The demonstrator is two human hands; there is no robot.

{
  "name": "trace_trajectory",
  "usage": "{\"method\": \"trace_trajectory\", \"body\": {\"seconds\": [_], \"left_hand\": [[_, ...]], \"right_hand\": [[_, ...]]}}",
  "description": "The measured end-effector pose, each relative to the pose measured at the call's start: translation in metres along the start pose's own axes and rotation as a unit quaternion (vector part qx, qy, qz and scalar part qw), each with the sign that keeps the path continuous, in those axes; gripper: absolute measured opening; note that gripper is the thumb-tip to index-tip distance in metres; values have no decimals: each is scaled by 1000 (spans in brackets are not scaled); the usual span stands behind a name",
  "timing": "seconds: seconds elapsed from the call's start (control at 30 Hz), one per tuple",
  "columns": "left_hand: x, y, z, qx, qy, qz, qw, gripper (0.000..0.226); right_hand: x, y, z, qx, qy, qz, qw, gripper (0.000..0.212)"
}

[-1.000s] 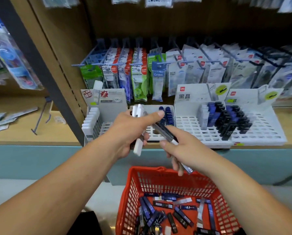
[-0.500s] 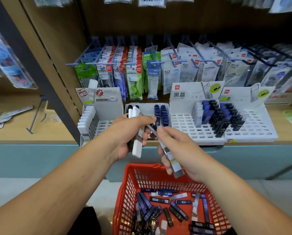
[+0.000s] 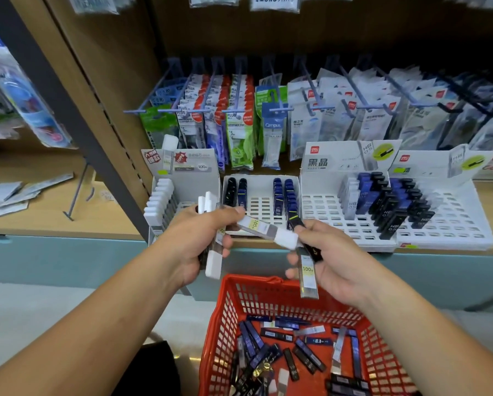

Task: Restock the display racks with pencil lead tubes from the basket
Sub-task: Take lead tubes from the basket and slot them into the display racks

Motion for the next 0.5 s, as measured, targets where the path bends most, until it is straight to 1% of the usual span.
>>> {"method": "trace_trajectory", "body": {"seconds": [0.1,0.13,0.17,0.2,0.27,0.3,0.43,0.5], "left_hand": [[1,7,-3,-44,10,34,998,24],[0,8,-5,-56,12,42,997,25],[-2,8,-7,-63,13,44,997,23],[-5,7,-10,-60,11,38,997,19],[-12,5,-16,-31,3,15,999,13],[-16,5,-19,-14,-1,6,1000,14],[-24,21,-22,35,-16,-14,999,22],[-25,33,-18,84,-28,-20,996,23]], "right_hand": [[10,-3,-2,2,15,18,1000,17],[12,-7,-1,5,13,12,1000,16],[14,-12,0,6,7,-1,1000,12],[16,-19,3,7,2,-17,1000,13],[17,-34,8,5,5,-35,999,19],[17,-43,12,2,15,-36,999,20],[21,-65,21,-36,88,-9,995,15],[24,-75,23,-57,112,5,992,13]]}}
Point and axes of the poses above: each hand's wrist, its own x-axis towards the middle knuckle, its own y-axis out of the back of the hand, z = x × y, the point moved 2 cm from there along x, towards the middle knuckle, and after that the axes turned 15 degrees about x, right-handed, at the moved point
